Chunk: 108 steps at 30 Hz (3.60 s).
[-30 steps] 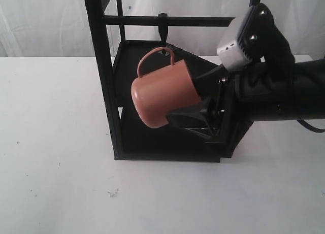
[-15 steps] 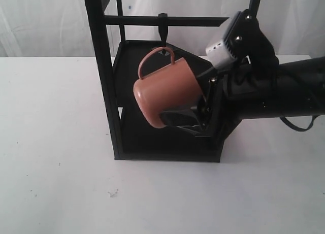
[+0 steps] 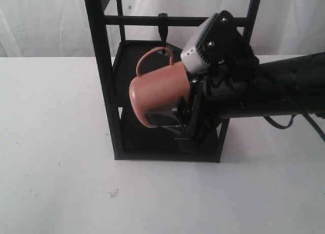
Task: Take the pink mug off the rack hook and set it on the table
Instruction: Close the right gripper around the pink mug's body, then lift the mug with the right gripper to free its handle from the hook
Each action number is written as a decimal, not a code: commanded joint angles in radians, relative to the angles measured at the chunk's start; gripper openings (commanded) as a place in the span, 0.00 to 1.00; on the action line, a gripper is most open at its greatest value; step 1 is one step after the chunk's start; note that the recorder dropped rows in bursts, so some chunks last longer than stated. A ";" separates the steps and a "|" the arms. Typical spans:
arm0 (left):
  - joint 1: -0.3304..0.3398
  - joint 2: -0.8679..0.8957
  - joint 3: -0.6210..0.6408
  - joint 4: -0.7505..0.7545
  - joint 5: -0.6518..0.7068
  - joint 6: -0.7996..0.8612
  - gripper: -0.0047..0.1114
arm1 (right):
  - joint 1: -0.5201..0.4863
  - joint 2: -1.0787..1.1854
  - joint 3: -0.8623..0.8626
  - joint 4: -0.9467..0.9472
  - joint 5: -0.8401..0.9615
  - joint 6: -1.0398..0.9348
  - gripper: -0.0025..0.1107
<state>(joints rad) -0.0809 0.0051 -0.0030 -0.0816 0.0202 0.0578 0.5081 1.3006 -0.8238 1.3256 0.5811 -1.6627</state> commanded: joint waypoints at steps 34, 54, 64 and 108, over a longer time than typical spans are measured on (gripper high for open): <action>0.002 -0.005 0.003 0.001 0.004 -0.007 0.04 | 0.011 0.050 -0.024 0.007 -0.003 0.045 0.57; 0.002 -0.005 0.003 0.001 0.004 -0.007 0.04 | 0.011 0.087 -0.024 0.032 -0.002 0.029 0.57; 0.002 -0.005 0.003 0.001 0.004 -0.007 0.04 | 0.011 0.085 -0.024 0.068 0.022 -0.001 0.06; 0.002 -0.005 0.003 0.001 0.004 -0.007 0.04 | 0.011 0.004 -0.024 -0.051 0.132 0.018 0.02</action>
<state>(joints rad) -0.0809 0.0051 -0.0030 -0.0816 0.0202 0.0578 0.5187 1.3268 -0.8458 1.3241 0.6591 -1.6893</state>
